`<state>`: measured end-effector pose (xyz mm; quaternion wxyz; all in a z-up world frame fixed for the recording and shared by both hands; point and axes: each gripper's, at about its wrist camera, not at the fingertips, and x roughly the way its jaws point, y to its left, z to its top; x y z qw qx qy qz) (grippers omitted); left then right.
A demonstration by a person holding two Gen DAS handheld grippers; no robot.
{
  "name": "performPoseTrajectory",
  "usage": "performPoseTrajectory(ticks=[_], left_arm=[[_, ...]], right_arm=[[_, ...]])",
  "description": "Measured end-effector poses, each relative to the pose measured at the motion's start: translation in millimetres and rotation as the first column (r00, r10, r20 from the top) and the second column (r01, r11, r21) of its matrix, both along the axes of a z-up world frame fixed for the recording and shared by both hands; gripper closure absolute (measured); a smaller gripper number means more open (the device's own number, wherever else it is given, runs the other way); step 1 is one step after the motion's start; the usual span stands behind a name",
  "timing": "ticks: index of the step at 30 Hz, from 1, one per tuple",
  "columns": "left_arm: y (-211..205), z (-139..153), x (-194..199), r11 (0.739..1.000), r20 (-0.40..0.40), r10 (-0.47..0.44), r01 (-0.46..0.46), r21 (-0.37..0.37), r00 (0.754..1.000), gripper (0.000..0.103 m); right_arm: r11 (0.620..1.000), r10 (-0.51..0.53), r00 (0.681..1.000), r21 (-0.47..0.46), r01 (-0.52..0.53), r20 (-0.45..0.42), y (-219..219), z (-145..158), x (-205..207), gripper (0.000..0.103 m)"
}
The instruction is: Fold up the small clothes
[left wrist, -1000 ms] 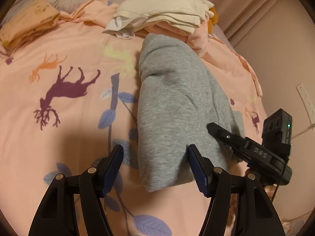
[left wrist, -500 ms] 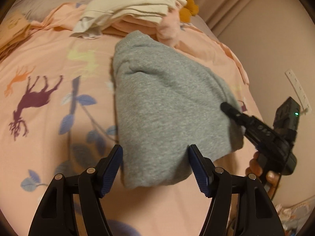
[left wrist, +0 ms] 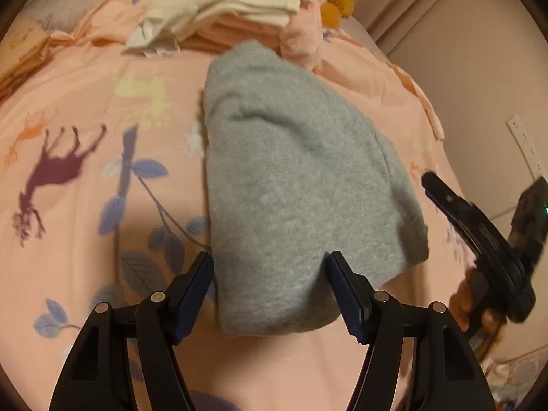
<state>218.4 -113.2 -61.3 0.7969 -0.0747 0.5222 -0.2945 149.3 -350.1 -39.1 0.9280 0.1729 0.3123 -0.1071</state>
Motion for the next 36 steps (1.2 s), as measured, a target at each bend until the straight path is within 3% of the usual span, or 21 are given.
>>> performPoseTrajectory(ticks=[3,7,8,9,12,17,20,24,27,29,33,36], left_arm=[[7.2,18.5,9.2,0.999,0.047,0.028,-0.027,-0.035,0.998,0.036],[3.7,33.2,39.9,0.994,0.08,0.057,-0.05,-0.093,0.995,0.036],[-0.3,34.4,48.4,0.995,0.09,0.058,-0.05,-0.089,0.994,0.04],[-5.1,34.9,56.0,0.995,0.102,0.056,-0.048,-0.082,0.993,0.051],[-22.0,23.1,83.1,0.997,0.073,0.052,-0.047,-0.067,0.996,0.058],[-41.7,-9.3,115.5,0.997,0.03,0.073,-0.073,-0.004,0.997,0.061],[-44.9,-9.4,124.9,0.995,0.06,0.099,-0.1,0.013,0.993,0.061],[-37.9,-6.9,133.0,0.99,0.032,0.14,-0.139,-0.003,0.99,0.061],[-31.1,5.6,118.8,0.991,0.065,0.137,-0.136,-0.013,0.988,0.061],[-30.2,17.1,96.2,0.997,0.114,0.081,-0.08,-0.009,0.99,0.061],[-36.8,28.1,44.6,0.999,0.203,-0.048,0.042,0.033,0.978,0.061],[-38.9,24.2,16.2,0.994,0.219,-0.104,0.097,0.044,0.97,0.061]], right_arm=[[0.98,0.169,0.984,0.093,-0.174,0.061,11.7,4.7,0.8,0.07],[0.909,0.356,0.932,0.204,-0.363,0.072,33.0,-7.8,13.6,0.08],[0.89,0.394,0.917,0.221,-0.398,0.067,39.5,-12.4,17.5,0.081],[0.879,0.417,0.907,0.228,-0.419,0.063,44.4,-16.4,19.9,0.082],[0.862,0.461,0.888,0.233,-0.45,0.009,55.4,-29.4,30.4,0.084],[0.859,0.459,0.886,0.289,-0.422,-0.071,50.3,-52.0,40.8,0.089],[0.86,0.461,0.883,0.288,-0.421,-0.086,50.9,-55.9,40.1,0.091],[0.853,0.469,0.878,0.302,-0.425,-0.091,51.0,-58.0,34.8,0.091],[0.849,0.46,0.886,0.321,-0.42,-0.058,46.4,-49.7,27.1,0.086],[0.864,0.415,0.91,0.317,-0.391,-0.008,34.0,-40.3,22.9,0.086],[0.9,0.26,0.961,0.336,-0.278,0.097,1.1,-28.6,9.1,0.085],[0.932,0.155,0.985,0.319,-0.172,0.078,-16.4,-28.5,1.6,0.084]])
